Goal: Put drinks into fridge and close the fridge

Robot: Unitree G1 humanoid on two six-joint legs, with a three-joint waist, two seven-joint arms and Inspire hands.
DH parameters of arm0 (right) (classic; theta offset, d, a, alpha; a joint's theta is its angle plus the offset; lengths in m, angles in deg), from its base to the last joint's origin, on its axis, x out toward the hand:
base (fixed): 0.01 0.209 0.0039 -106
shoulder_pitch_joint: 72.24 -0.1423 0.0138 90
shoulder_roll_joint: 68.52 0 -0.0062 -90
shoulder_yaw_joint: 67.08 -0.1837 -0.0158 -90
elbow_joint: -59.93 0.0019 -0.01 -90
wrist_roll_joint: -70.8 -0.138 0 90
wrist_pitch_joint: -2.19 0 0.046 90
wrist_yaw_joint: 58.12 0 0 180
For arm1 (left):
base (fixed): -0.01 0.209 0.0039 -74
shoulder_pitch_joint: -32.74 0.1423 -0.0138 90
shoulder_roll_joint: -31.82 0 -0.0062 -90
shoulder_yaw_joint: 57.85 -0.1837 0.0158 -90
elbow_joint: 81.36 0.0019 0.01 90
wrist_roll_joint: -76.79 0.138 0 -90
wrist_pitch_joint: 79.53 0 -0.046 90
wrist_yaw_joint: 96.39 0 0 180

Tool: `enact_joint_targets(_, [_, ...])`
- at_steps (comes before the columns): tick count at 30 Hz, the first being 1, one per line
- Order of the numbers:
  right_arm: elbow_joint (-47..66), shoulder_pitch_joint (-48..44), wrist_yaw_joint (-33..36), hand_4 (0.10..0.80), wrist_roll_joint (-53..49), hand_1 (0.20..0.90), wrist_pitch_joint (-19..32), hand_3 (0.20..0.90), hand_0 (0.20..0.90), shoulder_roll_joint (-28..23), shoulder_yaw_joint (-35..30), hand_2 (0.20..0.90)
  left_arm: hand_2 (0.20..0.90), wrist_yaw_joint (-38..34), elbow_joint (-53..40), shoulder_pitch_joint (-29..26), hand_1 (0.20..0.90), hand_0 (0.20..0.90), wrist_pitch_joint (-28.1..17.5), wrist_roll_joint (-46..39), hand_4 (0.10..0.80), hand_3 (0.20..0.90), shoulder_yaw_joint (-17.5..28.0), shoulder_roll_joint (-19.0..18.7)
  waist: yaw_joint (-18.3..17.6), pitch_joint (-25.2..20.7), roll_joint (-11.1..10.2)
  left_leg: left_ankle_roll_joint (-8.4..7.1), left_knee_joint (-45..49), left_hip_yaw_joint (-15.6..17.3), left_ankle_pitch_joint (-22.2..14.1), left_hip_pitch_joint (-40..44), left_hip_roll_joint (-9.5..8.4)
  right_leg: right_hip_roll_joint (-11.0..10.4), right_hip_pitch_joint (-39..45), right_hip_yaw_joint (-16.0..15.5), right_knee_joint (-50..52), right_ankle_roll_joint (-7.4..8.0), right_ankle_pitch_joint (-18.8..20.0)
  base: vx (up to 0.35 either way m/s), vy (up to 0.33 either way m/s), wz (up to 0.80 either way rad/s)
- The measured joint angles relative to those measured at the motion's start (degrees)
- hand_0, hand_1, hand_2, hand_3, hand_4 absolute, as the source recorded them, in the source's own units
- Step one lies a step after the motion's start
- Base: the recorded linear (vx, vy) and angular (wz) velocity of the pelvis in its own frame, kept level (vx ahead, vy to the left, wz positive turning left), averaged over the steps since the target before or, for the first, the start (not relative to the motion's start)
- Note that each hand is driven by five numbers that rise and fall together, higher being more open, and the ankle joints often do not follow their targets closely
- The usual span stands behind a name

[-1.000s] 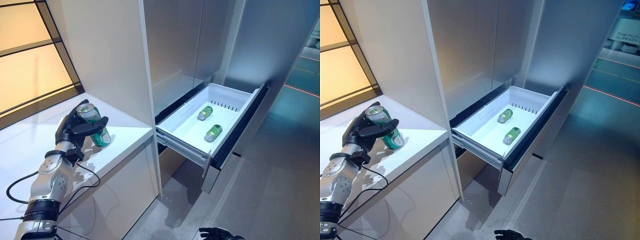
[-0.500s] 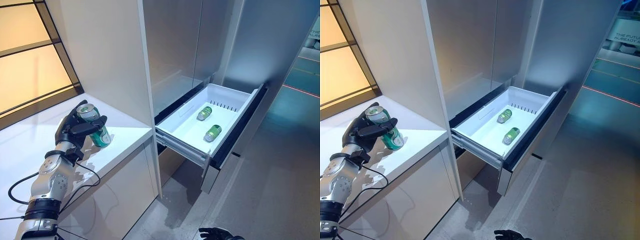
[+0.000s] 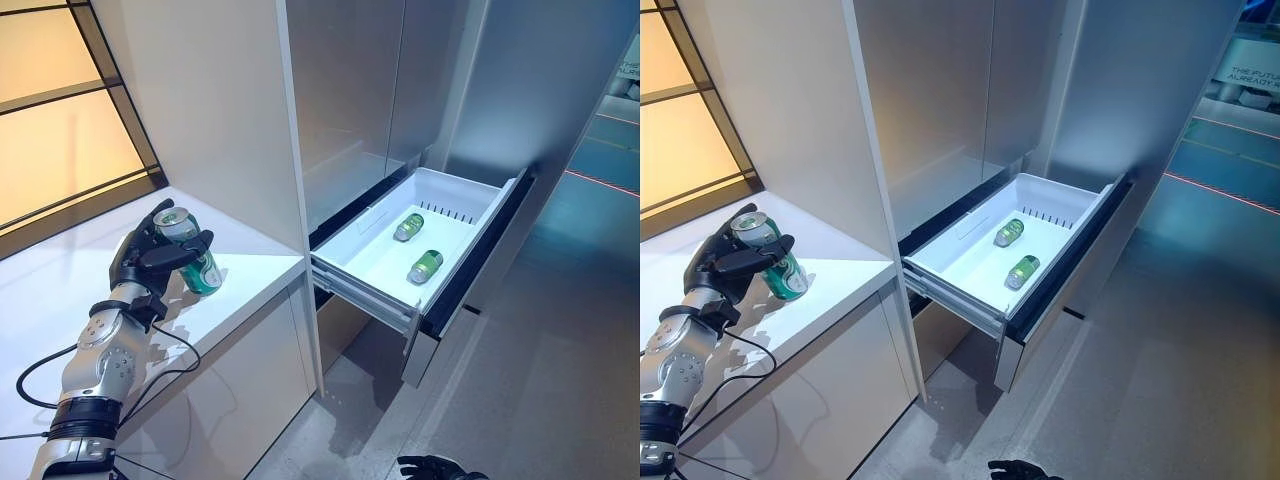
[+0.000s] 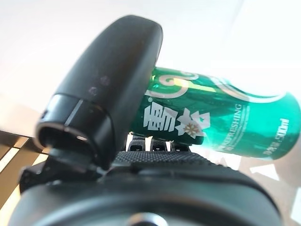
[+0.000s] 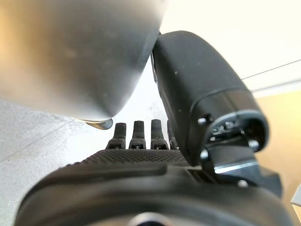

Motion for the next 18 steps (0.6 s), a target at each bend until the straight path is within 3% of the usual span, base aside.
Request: enact_joint_targets(18, [-0.2, 0.0, 0.0, 0.8, 0.0, 0.9, 0.1, 0.9, 0.9, 0.1, 0.0, 0.9, 0.9, -0.1, -0.2, 0.0, 0.9, 0.9, -0.2, 0.0, 0.8, 0.9, 0.0, 0.0, 0.0, -0.1, -0.2, 0.0, 0.0, 0.0, 0.0, -0.1, 0.0, 0.0, -0.1, 0.0, -0.3, 0.01, 0.0, 0.0, 0.0, 0.0])
